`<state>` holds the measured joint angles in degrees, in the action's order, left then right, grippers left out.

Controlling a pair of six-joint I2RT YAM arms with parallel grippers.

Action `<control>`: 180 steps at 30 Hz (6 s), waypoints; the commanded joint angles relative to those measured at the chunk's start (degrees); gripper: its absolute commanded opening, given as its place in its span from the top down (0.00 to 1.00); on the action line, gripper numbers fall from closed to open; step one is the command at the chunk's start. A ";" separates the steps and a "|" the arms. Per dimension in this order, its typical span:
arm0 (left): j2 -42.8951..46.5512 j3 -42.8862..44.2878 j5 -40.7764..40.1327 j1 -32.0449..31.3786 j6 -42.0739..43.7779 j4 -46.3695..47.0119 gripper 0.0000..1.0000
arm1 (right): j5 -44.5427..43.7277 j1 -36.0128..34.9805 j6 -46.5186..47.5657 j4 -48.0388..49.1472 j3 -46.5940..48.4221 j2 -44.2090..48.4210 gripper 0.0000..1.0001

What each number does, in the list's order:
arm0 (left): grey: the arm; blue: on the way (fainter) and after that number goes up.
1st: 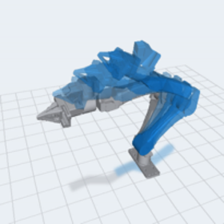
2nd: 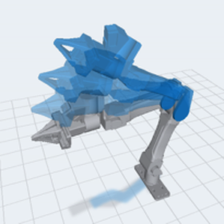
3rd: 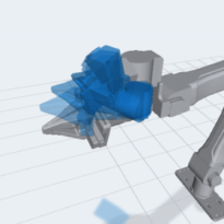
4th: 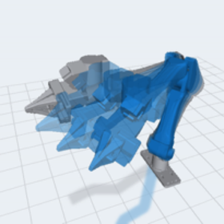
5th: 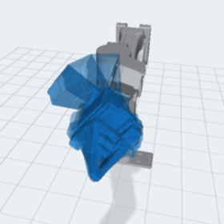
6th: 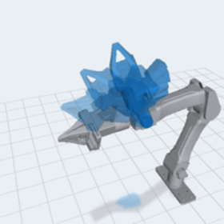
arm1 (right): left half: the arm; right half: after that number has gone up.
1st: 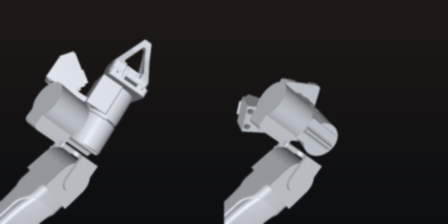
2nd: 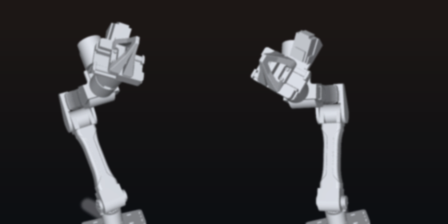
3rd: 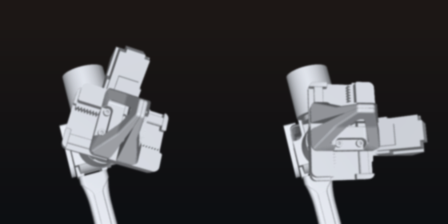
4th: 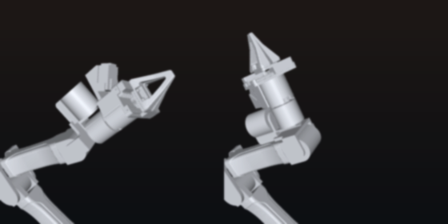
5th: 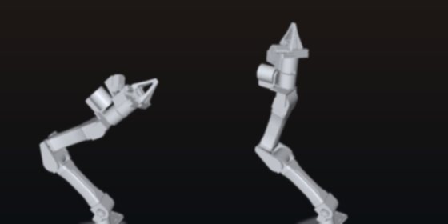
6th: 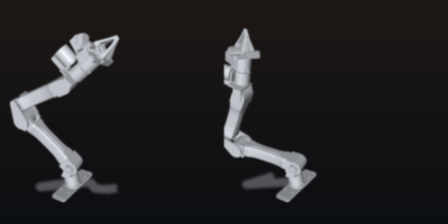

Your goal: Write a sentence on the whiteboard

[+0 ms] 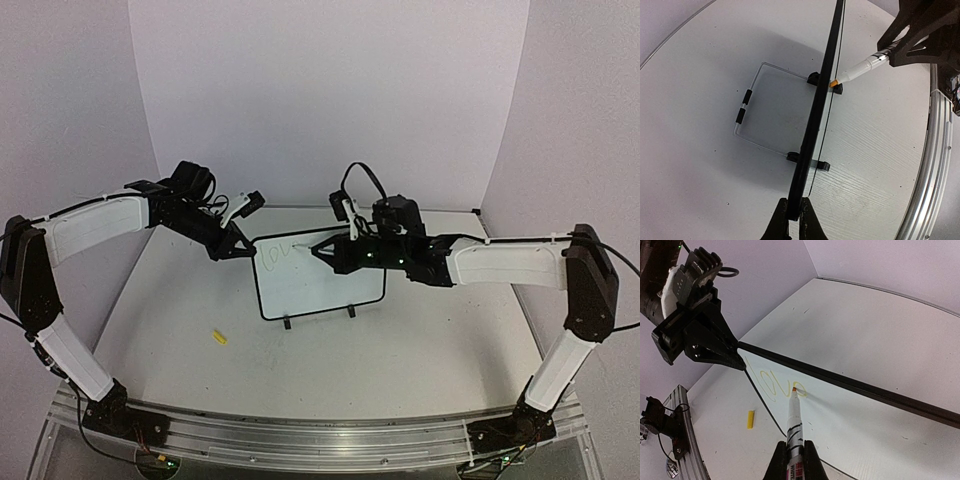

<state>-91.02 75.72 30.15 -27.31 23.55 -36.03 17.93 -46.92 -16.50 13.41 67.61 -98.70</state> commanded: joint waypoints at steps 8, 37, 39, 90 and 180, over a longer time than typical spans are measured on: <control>0.60 0.92 -7.56 0.75 2.50 -0.80 1.00 | -1.18 0.27 -0.99 1.53 -1.86 -1.58 1.00; 0.92 0.83 -7.65 0.73 2.57 -0.71 1.00 | -7.73 0.25 -0.46 1.53 -4.15 3.45 1.00; 1.02 0.85 -7.65 0.77 2.55 -0.73 1.00 | -7.62 0.27 -0.46 1.53 -4.12 3.38 1.00; 1.59 -1.13 -9.51 0.77 2.04 0.51 1.00 | 13.79 9.92 -1.24 3.28 -9.51 10.41 1.00; 1.46 -0.75 -9.41 0.77 2.21 0.40 1.00 | 10.45 10.08 -5.64 9.80 -11.21 3.06 1.00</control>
<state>-90.39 75.48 28.82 -27.33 22.52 -36.21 28.46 -37.04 -22.89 22.33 54.59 -94.60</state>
